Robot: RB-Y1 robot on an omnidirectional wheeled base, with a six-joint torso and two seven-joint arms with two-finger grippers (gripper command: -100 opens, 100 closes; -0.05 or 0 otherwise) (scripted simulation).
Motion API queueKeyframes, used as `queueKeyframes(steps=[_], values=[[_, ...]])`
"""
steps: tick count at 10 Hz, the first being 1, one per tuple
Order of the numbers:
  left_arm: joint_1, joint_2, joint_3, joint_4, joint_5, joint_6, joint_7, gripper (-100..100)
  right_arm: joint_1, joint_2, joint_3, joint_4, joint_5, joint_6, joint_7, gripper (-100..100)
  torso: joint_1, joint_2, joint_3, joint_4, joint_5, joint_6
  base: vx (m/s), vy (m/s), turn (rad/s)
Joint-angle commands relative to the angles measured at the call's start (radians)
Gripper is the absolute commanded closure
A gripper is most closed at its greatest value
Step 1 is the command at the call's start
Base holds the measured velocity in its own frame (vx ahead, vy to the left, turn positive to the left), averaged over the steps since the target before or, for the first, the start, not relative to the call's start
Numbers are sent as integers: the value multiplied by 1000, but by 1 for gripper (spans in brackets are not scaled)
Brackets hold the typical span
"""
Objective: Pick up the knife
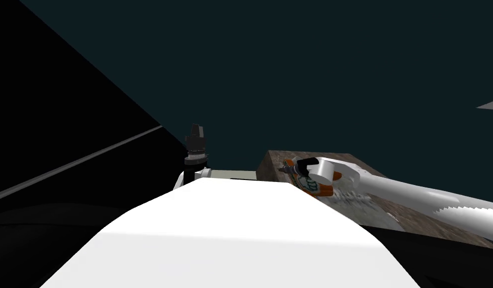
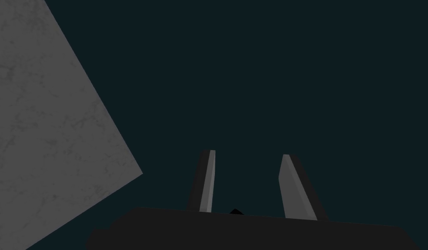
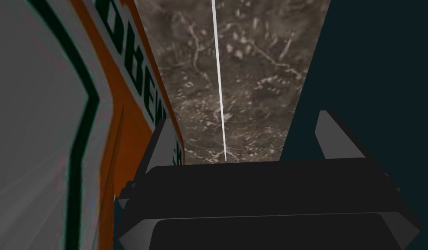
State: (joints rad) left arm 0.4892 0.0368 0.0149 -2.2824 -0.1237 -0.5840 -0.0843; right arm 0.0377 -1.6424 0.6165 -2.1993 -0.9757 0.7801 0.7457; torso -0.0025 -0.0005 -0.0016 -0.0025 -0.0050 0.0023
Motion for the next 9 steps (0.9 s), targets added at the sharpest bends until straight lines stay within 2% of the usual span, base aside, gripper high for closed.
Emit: queueKeyframes(steps=[1,4,5,6,7,8,9], values=[[0,0,0,0,0,0,0,0,8,-25,34,-16,-30,34,8,-100,0,0,0,0,0,0,0,-14,94],[0,0,0,0,0,0,0,0,17,-45,77,-27,-64,68,21,-100,-8,5,2,-1,-3,6,-5,-7,47],[0,0,0,0,0,0,0,0,15,-40,69,-20,-57,55,24,-100,-9,6,3,-1,-3,6,0,0,0],[0,0,0,0,0,0,0,0,15,-41,70,-21,-59,59,24,0,-9,7,3,-1,-3,7,0,0,0],[0,0,0,0,0,0,0,0,26,-18,78,8,-35,56,27,-100,-8,7,3,-1,-3,7,11,29,103],[0,0,0,0,0,0,0,0,33,-3,83,25,-21,55,29,-100,-7,6,3,-1,-3,6,26,51,106],[0,0,0,0,0,0,0,0,26,0,82,20,-23,60,29,-100,-6,5,2,-1,-3,6,13,23,12]])
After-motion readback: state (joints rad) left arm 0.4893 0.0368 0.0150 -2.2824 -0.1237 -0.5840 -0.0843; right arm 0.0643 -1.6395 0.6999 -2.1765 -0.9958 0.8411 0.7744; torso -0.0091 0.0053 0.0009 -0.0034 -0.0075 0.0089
